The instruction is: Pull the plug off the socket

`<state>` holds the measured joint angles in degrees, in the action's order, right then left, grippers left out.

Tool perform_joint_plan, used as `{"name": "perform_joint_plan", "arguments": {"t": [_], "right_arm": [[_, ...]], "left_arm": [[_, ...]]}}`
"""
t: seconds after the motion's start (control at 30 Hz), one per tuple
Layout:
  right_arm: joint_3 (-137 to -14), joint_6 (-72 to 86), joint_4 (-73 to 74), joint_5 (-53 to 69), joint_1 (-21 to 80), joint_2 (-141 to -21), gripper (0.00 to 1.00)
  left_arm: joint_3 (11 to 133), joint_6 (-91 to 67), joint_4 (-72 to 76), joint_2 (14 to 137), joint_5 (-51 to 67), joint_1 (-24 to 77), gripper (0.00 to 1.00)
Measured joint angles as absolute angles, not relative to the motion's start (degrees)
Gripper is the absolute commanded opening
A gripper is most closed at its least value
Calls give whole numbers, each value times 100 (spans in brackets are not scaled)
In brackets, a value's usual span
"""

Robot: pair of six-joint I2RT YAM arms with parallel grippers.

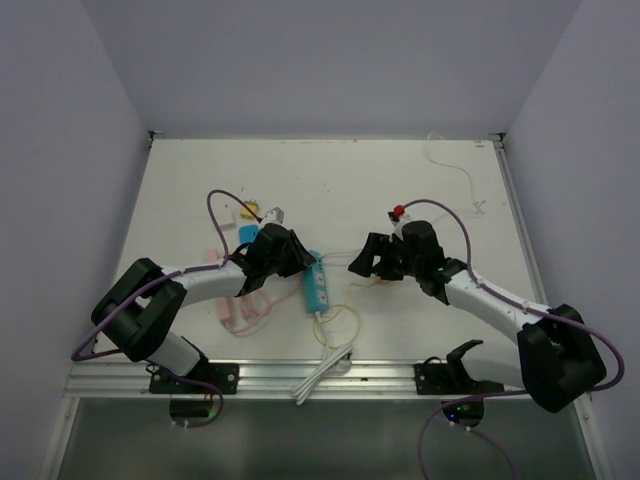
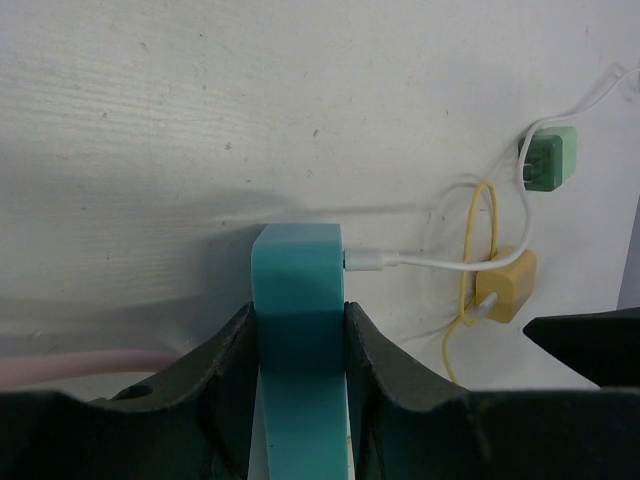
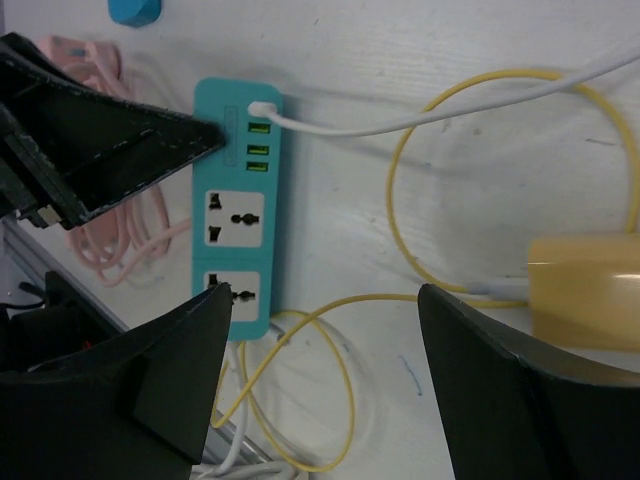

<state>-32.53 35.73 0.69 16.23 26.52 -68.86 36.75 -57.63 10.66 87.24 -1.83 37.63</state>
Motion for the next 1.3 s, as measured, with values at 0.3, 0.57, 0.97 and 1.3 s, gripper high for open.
{"name": "perform_joint_plan", "arguments": {"t": [0.3, 0.57, 0.97, 1.3], "right_arm": [[-3282, 4143, -561, 1776, 3782, -7688, 89], [-3288, 4442, -961, 1813, 4353, -8333, 90], [-3385, 4683, -1664, 1922, 4550, -8943, 70], [-3378, 4836, -1787, 1918, 4571, -9024, 12]], "left_arm": [[3675, -5776, 1063, 8724, -187, 3765, 2], [3675, -5800, 1061, 8724, -228, 3798, 2], [3675, -5892, 1044, 8718, -314, 3839, 2], [3647, -5920, 932, 8582, -370, 3839, 38]]}}
